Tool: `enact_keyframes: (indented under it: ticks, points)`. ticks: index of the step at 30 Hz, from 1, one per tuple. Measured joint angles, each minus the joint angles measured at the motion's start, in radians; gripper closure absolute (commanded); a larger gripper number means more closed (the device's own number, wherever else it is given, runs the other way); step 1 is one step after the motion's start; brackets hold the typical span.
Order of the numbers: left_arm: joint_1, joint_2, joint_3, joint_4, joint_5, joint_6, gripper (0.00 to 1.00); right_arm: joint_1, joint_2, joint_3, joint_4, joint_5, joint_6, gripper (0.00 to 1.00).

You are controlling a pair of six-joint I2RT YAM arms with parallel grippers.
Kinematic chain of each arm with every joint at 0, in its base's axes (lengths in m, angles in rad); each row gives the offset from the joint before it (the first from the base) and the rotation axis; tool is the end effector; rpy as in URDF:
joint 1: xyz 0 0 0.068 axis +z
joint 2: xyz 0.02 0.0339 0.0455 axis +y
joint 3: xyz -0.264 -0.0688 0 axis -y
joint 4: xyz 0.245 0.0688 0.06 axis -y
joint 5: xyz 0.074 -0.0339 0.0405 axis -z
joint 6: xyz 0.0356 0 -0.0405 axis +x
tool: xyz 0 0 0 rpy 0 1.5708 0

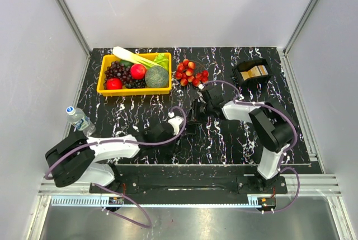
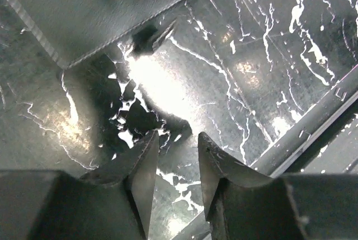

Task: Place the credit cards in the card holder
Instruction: Open the card holder at the center of the board, then move the storage box to the center of the board.

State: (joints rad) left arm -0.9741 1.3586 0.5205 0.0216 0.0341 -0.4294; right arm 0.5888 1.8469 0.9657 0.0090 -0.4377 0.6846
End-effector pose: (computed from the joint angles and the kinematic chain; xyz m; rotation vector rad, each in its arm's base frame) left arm 0.1383 -0.2058 0.1497 0.6898 2.4070 -0.6729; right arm 0.2930 0.2138 0.1353 -0.0872 2.6462 1.0434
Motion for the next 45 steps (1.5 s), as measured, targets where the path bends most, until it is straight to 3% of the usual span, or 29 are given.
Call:
enact_keyframes:
  ticks: [1,4,6,9,11,14,19,24,31,36,45]
  points:
    - [0.000,-0.006,-0.019,0.011,0.001,-0.023,0.53,-0.002,-0.017,-0.005,-0.011,0.022,-0.013,0.58]
    - [0.000,-0.068,-0.061,0.010,-0.012,-0.067,0.50,-0.015,-0.087,-0.018,-0.061,0.081,-0.045,0.53]
    - [-0.002,-0.124,-0.082,-0.020,-0.039,-0.087,0.38,-0.037,-0.156,-0.018,-0.101,0.122,-0.069,0.48]
    - [-0.003,-0.232,-0.089,-0.069,-0.106,-0.103,0.29,-0.087,-0.268,-0.009,-0.151,0.196,-0.116,0.45]
    - [-0.002,-0.297,-0.085,-0.081,-0.156,-0.103,0.14,-0.138,-0.319,0.018,-0.185,0.248,-0.154,0.44]
    - [0.001,-0.345,-0.054,-0.101,-0.223,-0.085,0.09,-0.247,-0.321,0.111,-0.242,0.318,-0.217,0.44]
    - [0.019,-0.292,0.040,-0.103,-0.277,-0.061,0.06,-0.397,-0.175,0.336,-0.334,0.472,-0.315,0.44]
    - [0.027,-0.105,0.193,-0.110,-0.284,-0.042,0.05,-0.489,0.087,0.635,-0.432,0.567,-0.388,0.44]
    - [0.027,0.161,0.405,-0.109,-0.229,-0.040,0.04,-0.545,0.379,1.030,-0.590,0.547,-0.463,0.42]
    - [0.027,0.264,0.427,-0.090,-0.168,-0.061,0.05,-0.544,0.459,1.120,-0.658,0.496,-0.507,0.43]
    - [0.029,0.381,0.442,-0.022,-0.079,-0.091,0.09,-0.543,0.516,1.070,-0.699,0.406,-0.542,0.44]
